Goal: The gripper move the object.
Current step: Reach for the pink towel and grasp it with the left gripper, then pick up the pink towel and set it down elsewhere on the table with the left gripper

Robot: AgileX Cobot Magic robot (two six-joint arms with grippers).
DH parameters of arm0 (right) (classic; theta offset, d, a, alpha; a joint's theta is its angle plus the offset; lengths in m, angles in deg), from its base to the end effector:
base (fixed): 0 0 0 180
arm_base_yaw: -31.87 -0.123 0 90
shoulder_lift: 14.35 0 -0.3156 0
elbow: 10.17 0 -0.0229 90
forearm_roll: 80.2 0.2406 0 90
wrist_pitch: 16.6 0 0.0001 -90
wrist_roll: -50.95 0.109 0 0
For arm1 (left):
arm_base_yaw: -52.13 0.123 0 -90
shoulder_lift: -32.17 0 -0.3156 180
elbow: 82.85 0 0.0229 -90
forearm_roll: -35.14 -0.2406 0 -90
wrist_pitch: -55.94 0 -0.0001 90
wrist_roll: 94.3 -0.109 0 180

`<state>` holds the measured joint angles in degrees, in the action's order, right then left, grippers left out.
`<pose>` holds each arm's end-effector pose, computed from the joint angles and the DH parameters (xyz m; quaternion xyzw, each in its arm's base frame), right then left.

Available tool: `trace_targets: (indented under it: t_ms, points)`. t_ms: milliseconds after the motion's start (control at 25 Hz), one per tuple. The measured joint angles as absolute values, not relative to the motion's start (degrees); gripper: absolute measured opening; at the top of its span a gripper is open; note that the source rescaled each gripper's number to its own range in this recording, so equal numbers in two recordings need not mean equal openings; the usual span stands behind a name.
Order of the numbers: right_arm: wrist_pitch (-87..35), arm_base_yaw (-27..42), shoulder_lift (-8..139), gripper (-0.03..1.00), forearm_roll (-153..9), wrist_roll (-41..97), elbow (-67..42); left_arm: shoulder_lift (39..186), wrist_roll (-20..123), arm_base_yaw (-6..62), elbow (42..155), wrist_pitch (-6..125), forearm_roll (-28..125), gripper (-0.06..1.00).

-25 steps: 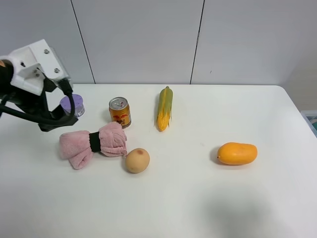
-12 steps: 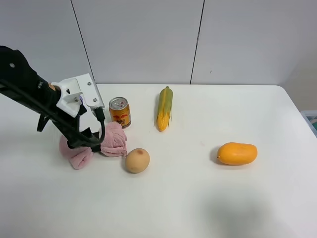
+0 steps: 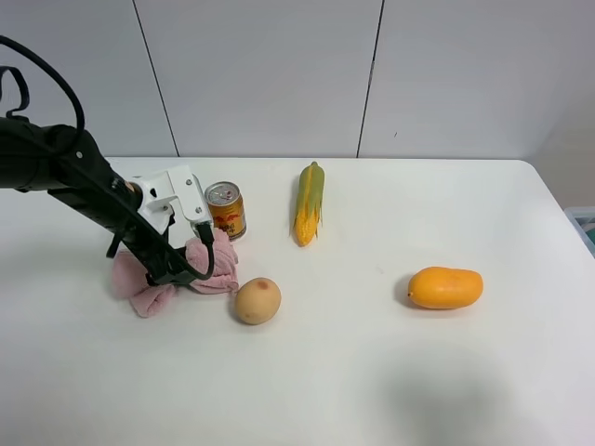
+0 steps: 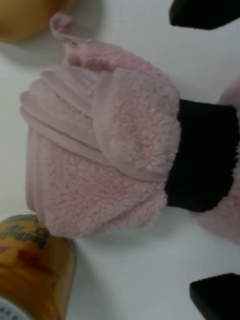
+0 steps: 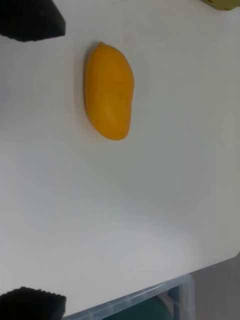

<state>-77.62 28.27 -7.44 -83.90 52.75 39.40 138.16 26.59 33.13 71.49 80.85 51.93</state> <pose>-0.0284 -0.0080 0.2627 -0.0121 0.8544 -0.0078 0.5194 0.3044 -0.1189 0.1850 0.5193 0.8260 -0.0129 0.2186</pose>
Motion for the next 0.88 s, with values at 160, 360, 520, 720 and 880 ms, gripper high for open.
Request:
trace_targets:
  t_ms: [160, 360, 520, 720, 880]
  points:
    - [-77.6, 28.3, -7.4, 1.00, -83.9, 52.7, 39.4, 142.3, 26.4, 33.1, 71.5, 78.5, 51.9, 1.00]
    - [-77.6, 28.3, -7.4, 1.00, -83.9, 52.7, 39.4, 146.8, 26.4, 33.1, 71.5, 75.2, 51.9, 1.00]
    - [-77.6, 28.3, -7.4, 1.00, -83.9, 52.7, 39.4, 149.2, 26.3, 33.1, 71.5, 72.8, 51.9, 1.00]
    - [-77.6, 28.3, -7.4, 1.00, -83.9, 52.7, 39.4, 149.7, 26.3, 33.1, 71.5, 72.4, 51.9, 0.69]
    - [-77.6, 28.3, -7.4, 1.00, -83.9, 52.7, 39.4, 149.0, 26.4, 33.1, 71.5, 73.0, 51.8, 0.00]
